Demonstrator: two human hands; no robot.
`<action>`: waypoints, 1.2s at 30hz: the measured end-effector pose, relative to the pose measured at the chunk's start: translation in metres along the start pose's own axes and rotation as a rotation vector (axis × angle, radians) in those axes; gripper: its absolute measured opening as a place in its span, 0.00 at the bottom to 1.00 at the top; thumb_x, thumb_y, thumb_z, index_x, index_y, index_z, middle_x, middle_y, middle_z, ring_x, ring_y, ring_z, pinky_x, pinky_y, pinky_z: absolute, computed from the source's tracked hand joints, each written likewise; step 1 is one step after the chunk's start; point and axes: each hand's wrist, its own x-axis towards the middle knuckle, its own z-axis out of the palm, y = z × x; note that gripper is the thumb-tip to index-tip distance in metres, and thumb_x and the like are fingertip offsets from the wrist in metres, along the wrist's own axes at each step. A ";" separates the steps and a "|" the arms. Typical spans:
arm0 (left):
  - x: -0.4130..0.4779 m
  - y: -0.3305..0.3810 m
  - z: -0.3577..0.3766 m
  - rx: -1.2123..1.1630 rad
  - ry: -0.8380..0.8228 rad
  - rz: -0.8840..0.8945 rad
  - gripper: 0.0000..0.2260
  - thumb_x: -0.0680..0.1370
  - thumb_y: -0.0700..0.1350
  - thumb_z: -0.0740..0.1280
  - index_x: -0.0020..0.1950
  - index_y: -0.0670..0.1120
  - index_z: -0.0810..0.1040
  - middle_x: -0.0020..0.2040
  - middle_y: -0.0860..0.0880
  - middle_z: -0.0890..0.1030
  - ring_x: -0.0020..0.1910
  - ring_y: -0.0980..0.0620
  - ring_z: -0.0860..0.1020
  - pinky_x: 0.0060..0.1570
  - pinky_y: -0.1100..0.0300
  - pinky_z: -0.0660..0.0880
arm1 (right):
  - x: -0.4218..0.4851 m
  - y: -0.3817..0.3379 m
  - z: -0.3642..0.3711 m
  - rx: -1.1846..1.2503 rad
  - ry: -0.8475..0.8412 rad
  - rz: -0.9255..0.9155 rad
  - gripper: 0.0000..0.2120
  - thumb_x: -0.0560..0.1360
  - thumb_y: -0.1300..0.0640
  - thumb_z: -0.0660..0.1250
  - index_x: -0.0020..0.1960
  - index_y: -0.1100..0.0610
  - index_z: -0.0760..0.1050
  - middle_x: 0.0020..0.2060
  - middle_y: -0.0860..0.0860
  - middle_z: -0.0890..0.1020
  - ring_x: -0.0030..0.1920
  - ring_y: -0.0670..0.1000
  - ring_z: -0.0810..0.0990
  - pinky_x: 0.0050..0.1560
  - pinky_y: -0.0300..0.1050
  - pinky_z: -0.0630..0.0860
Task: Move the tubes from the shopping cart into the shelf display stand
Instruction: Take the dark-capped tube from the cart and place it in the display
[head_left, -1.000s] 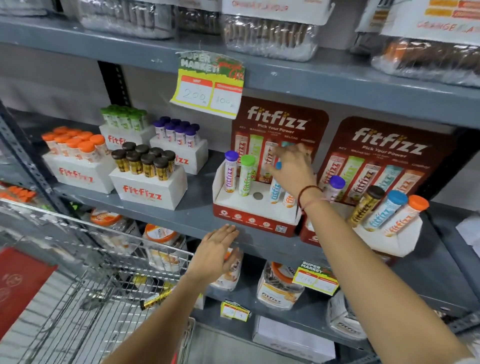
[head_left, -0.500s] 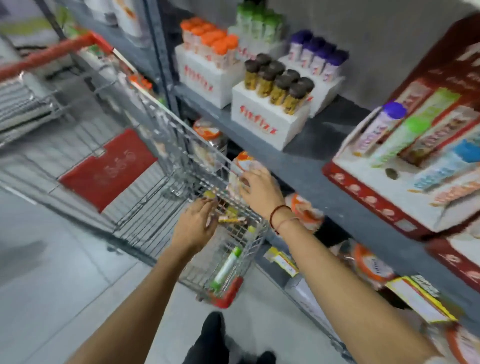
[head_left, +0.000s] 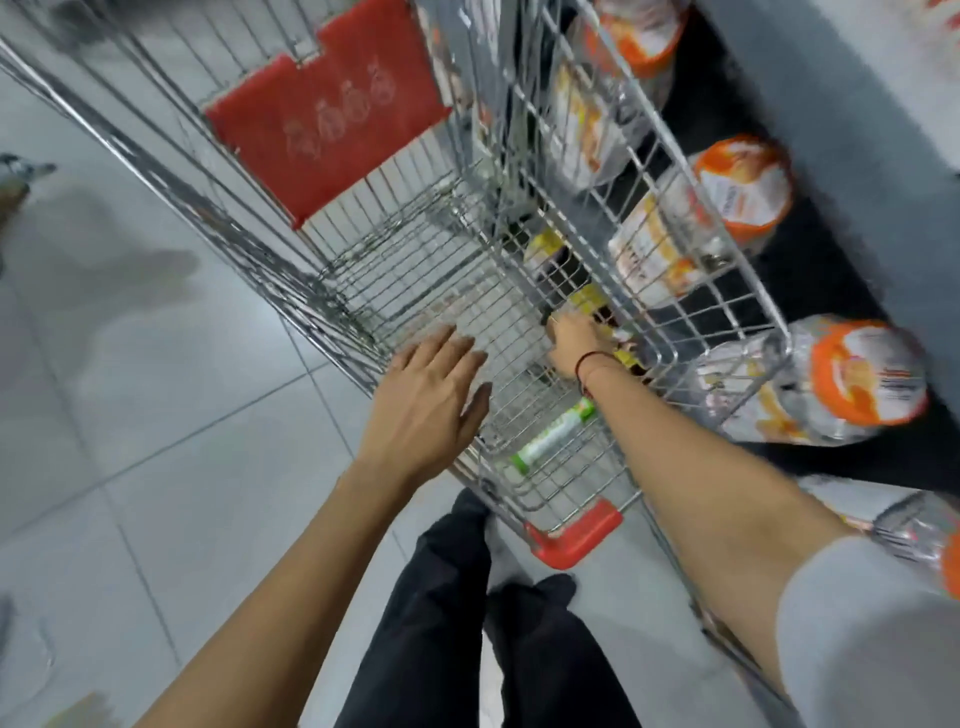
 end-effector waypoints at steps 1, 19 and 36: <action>0.001 0.000 0.001 0.004 -0.006 -0.008 0.16 0.79 0.50 0.59 0.61 0.41 0.75 0.61 0.41 0.78 0.66 0.42 0.69 0.62 0.45 0.67 | 0.011 0.001 0.005 -0.010 -0.014 0.011 0.23 0.73 0.59 0.68 0.66 0.57 0.68 0.64 0.58 0.72 0.63 0.60 0.73 0.59 0.61 0.76; -0.001 0.003 0.002 0.024 0.021 -0.008 0.13 0.78 0.49 0.61 0.54 0.42 0.78 0.52 0.45 0.83 0.59 0.43 0.75 0.47 0.49 0.77 | 0.023 0.014 0.001 -0.111 0.246 -0.167 0.21 0.76 0.69 0.59 0.68 0.60 0.64 0.58 0.64 0.76 0.57 0.63 0.76 0.51 0.55 0.76; 0.022 0.083 -0.019 -0.090 0.057 0.173 0.09 0.77 0.44 0.65 0.55 0.43 0.78 0.54 0.42 0.81 0.54 0.43 0.77 0.46 0.50 0.76 | -0.227 0.078 -0.139 0.645 0.679 -0.120 0.22 0.73 0.56 0.70 0.65 0.57 0.72 0.57 0.59 0.81 0.59 0.56 0.78 0.59 0.43 0.71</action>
